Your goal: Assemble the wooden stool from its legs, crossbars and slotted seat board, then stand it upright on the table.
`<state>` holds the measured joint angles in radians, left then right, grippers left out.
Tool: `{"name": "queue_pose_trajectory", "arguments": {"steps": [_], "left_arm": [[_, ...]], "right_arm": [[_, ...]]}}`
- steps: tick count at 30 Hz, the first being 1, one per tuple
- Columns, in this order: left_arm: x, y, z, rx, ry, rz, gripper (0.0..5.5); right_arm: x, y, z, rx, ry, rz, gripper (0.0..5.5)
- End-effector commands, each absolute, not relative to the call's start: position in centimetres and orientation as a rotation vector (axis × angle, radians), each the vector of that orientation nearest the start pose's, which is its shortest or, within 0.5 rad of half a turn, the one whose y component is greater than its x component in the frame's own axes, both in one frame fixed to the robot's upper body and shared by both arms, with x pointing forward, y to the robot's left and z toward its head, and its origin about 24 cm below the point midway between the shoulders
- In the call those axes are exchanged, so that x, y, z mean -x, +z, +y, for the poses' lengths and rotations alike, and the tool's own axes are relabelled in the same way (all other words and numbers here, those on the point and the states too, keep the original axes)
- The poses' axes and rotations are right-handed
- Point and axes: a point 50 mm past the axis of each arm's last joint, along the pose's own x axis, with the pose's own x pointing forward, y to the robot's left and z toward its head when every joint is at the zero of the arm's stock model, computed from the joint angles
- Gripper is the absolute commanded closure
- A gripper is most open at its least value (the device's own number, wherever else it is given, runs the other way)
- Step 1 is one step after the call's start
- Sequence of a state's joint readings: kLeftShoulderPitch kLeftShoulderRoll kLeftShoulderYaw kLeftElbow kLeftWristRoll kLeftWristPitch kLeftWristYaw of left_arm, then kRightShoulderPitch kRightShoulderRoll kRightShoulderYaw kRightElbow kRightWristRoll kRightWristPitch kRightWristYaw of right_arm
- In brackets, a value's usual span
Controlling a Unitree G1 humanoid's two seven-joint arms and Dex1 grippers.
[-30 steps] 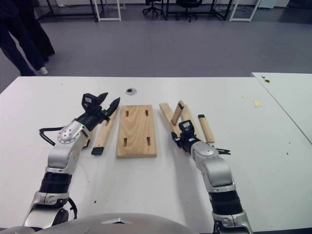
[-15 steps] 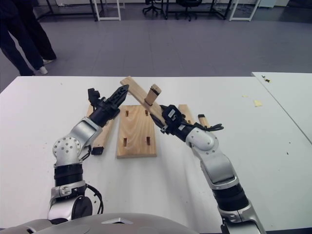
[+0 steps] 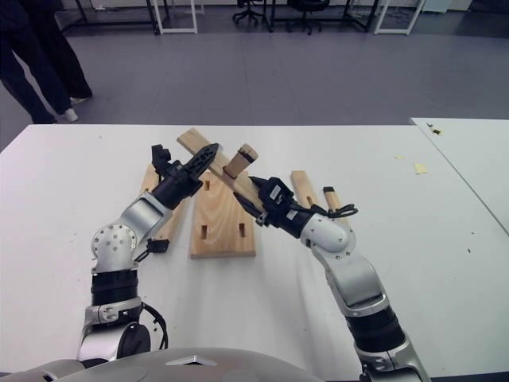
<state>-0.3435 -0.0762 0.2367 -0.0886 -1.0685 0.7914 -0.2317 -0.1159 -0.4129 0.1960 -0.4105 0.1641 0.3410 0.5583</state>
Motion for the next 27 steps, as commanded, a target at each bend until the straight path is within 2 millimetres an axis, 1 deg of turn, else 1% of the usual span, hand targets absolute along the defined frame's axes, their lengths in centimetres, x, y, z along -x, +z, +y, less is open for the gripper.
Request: {"name": "queue_pose_trajectory", "arguments": {"steps": [1,3,4,5,7,8,11,13,14,16,19,22,27], "left_arm": [[-28.5,12.4,10.5,1.059,-0.713,0.114,4.44],[-28.3,12.4,11.4,1.039,-0.656,0.096,4.44],[-28.2,12.4,12.1,1.015,-0.608,0.084,4.44],[-28.0,12.5,12.8,0.983,-0.558,0.076,4.46],[-26.8,12.9,14.1,0.889,-0.446,0.049,4.49],[-25.5,13.1,14.8,0.845,-0.381,0.032,4.49],[-21.7,13.5,16.0,0.738,-0.223,0.012,4.49],[-19.8,13.6,16.4,0.597,-0.164,0.008,4.49],[-19.2,13.4,16.4,0.570,-0.135,0.009,4.49],[-18.7,13.0,16.4,0.551,-0.093,0.007,4.49],[-19.5,11.5,16.2,0.579,-0.003,0.009,4.49],[-19.8,11.1,15.6,0.588,0.025,-0.001,4.49],[-19.2,10.7,15.4,0.461,0.052,0.027,4.49]], "right_arm": [[-23.6,12.2,-11.8,0.275,0.897,-0.070,3.43],[-23.6,12.0,-12.0,0.271,0.886,-0.059,3.43],[-23.6,11.8,-12.1,0.269,0.881,-0.045,3.07],[-23.5,11.6,-12.3,0.266,0.873,-0.032,2.91],[-23.2,11.0,-13.2,0.270,0.825,0.016,2.58],[-22.9,10.3,-14.4,0.294,0.776,0.055,2.48],[-22.2,8.1,-17.1,0.354,0.624,0.169,2.48],[-22.0,6.9,-18.1,0.385,0.543,0.228,2.48],[-21.9,6.4,-18.3,0.383,0.515,0.247,2.48],[-21.8,5.8,-18.2,0.375,0.484,0.266,2.48],[-22.2,5.7,-17.5,0.360,0.483,0.260,2.48],[-22.5,5.8,-17.0,0.345,0.491,0.255,2.48],[-22.2,5.6,-16.5,0.339,0.489,0.265,2.48]]}}
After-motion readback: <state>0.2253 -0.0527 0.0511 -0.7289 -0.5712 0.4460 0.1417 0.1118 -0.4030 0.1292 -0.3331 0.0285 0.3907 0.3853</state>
